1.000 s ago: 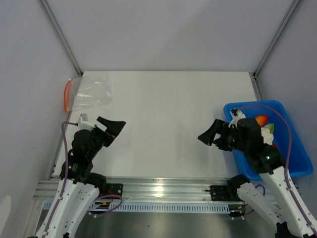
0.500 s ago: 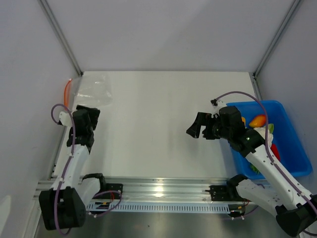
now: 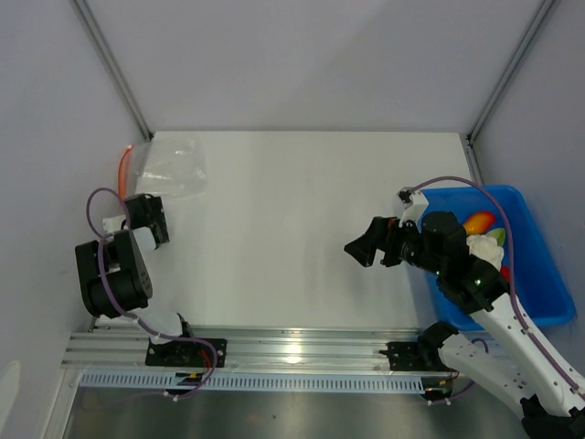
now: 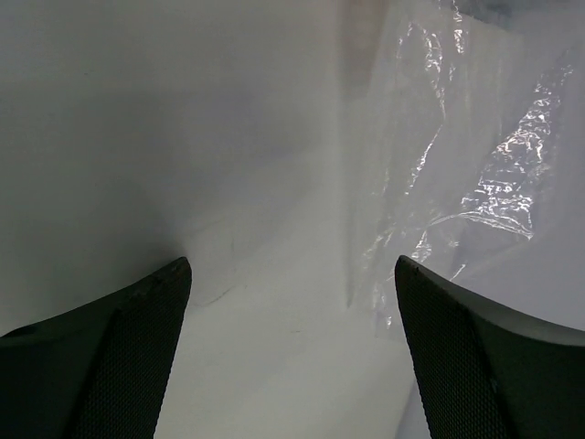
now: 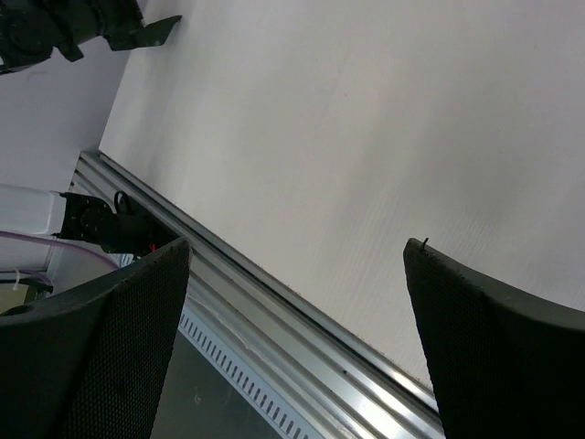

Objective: Place the food in the zip-top bag and seal the zipper
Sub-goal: Move the zipper food storage bag to the center of the board.

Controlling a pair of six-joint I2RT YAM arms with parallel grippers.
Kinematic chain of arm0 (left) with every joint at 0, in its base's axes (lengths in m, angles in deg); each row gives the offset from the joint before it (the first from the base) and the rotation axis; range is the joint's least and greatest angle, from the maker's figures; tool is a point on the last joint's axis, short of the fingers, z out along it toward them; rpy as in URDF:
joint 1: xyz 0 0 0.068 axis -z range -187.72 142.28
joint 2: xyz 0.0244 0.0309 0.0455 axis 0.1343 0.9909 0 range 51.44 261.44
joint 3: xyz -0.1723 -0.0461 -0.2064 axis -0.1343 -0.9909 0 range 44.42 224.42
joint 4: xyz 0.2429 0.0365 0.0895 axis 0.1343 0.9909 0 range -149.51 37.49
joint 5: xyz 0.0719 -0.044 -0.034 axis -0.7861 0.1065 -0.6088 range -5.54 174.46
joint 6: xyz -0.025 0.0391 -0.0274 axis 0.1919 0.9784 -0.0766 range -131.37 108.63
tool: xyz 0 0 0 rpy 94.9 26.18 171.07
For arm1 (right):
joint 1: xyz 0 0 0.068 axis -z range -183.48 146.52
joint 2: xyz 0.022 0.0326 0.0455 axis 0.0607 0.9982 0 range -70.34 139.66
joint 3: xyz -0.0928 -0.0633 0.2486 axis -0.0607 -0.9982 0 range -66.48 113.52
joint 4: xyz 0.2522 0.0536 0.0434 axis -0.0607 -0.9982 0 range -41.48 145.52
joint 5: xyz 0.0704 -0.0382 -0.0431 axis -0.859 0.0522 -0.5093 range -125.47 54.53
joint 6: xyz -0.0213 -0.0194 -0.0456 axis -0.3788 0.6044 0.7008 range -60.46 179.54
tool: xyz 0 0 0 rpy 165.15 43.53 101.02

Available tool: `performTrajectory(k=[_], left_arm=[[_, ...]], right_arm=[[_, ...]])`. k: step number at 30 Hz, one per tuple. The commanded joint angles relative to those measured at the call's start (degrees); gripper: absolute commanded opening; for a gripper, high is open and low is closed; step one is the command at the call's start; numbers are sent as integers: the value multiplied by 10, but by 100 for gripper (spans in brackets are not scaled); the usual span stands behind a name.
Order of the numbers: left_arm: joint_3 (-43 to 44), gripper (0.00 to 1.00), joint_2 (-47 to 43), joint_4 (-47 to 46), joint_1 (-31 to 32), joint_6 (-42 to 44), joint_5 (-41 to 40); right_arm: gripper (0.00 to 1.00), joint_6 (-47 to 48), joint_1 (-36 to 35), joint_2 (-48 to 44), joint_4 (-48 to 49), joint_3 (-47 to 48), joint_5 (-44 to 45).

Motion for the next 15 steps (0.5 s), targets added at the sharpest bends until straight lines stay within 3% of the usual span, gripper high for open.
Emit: performTrajectory(k=[1,6,11,15], left_arm=[[10,93,51,-102,-4,-29,20],[67,93,96,-132,-4,-7,-3],[144,92,136,-88,-4,24,-20],[203,83,183,-77,-4,35,0]], right_arm=[[99,22,-4,-13,27,0,11],[99,28,-4,-18,36,-4,7],[100,35,-5,-17,53,-13,9],[99,38,-5,-13,69,-24,9]])
